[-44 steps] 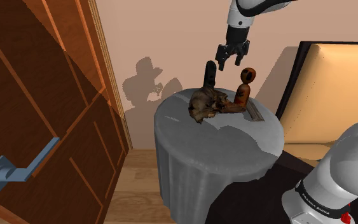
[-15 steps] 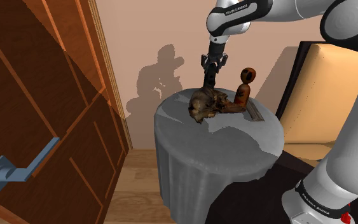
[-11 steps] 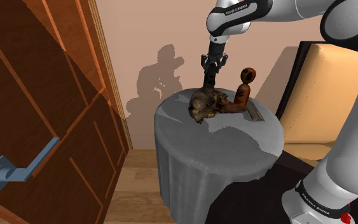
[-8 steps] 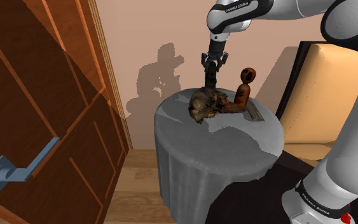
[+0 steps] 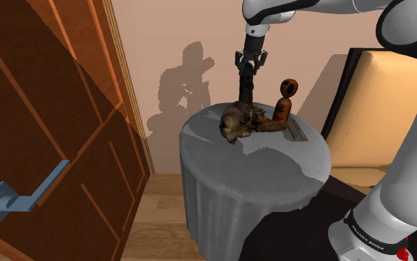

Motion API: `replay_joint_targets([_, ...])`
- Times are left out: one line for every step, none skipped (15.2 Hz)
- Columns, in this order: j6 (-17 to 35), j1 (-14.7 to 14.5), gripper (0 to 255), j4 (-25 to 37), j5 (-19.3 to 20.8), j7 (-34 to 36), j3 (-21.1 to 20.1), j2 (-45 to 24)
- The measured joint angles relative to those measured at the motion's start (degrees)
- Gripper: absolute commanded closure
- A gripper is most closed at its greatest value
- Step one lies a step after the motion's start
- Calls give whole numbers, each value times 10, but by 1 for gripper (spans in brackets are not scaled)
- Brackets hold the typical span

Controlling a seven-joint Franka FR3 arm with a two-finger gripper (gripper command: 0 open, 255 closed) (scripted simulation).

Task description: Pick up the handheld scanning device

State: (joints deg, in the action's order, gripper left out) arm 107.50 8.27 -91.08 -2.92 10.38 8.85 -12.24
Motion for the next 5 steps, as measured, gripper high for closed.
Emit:
replay_joint_targets([-7,0,255,8,0,0,0,-1])
replay_joint_targets([-14,1,255,14,0,0,0,0])
replay_joint_targets([-21,1,255,20,0,0,1,1])
replay_joint_targets([-30,1,255,30,0,0,1,0])
replay_joint_targets([-33,1,255,34,0,0,1,0])
